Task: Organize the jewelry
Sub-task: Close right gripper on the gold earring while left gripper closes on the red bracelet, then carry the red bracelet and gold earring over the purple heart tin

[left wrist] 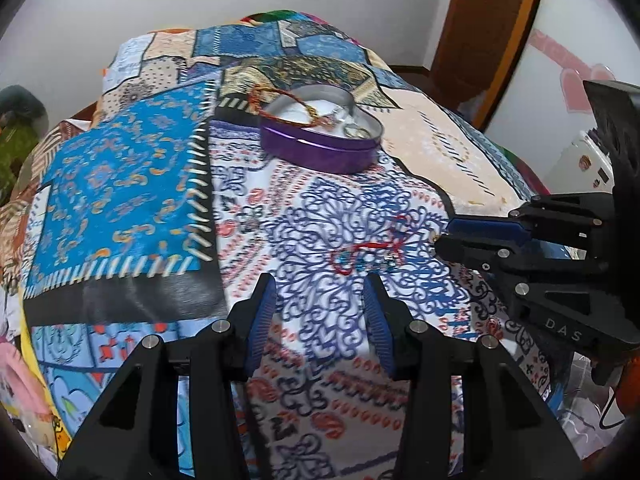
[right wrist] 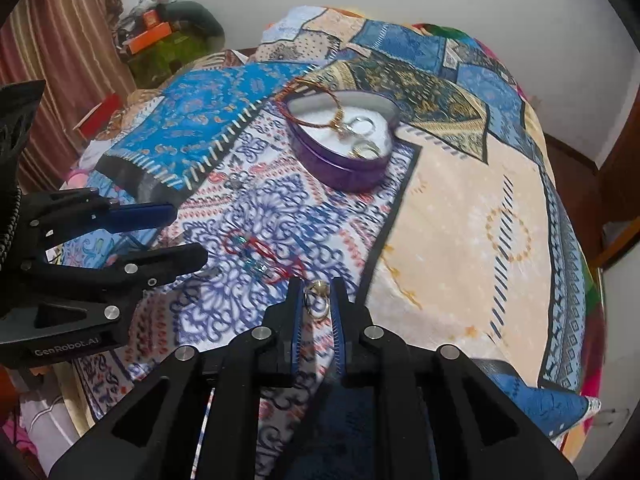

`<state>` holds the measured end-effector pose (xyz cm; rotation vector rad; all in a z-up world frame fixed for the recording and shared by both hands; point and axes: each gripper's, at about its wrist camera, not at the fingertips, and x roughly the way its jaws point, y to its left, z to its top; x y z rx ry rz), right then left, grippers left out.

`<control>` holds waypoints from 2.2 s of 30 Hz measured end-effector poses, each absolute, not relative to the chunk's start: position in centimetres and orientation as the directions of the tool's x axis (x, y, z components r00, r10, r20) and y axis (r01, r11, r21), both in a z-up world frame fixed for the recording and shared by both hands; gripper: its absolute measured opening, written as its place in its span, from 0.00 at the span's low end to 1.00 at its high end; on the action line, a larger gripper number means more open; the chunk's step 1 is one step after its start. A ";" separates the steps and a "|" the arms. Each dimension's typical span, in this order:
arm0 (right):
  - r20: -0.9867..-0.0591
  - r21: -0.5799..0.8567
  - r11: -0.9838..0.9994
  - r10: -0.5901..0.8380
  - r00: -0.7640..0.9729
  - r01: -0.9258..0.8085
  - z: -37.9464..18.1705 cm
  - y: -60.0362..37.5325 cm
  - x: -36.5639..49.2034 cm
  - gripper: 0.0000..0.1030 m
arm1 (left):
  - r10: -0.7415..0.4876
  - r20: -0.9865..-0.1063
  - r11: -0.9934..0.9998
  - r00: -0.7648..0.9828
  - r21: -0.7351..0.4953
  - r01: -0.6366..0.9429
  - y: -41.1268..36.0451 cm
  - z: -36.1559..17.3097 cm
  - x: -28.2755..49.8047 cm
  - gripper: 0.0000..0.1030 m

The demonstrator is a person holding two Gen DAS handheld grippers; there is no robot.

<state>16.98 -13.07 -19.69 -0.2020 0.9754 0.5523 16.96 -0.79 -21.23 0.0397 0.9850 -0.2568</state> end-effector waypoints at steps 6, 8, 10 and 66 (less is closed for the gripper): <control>-0.828 0.082 0.846 0.353 0.436 -0.528 -19.7 -14.3 16.6 0.18 | -0.216 -0.843 0.962 0.493 -0.097 0.256 -1.9 -22.3 18.0 0.43; -0.827 0.082 0.846 0.353 0.438 -0.526 -19.6 -14.5 16.6 0.18 | -0.228 -0.843 0.961 0.488 -0.115 0.251 -1.9 -22.5 18.3 0.43; -0.826 0.085 0.847 0.355 0.439 -0.525 -19.6 -14.6 16.6 0.18 | -0.237 -0.842 0.961 0.484 -0.130 0.245 -1.8 -22.5 18.6 0.44; -0.732 0.086 0.853 0.405 0.548 -0.516 -16.7 -13.8 16.7 0.09 | -0.227 -0.681 0.974 0.696 -0.141 0.179 2.0 -14.6 16.8 0.00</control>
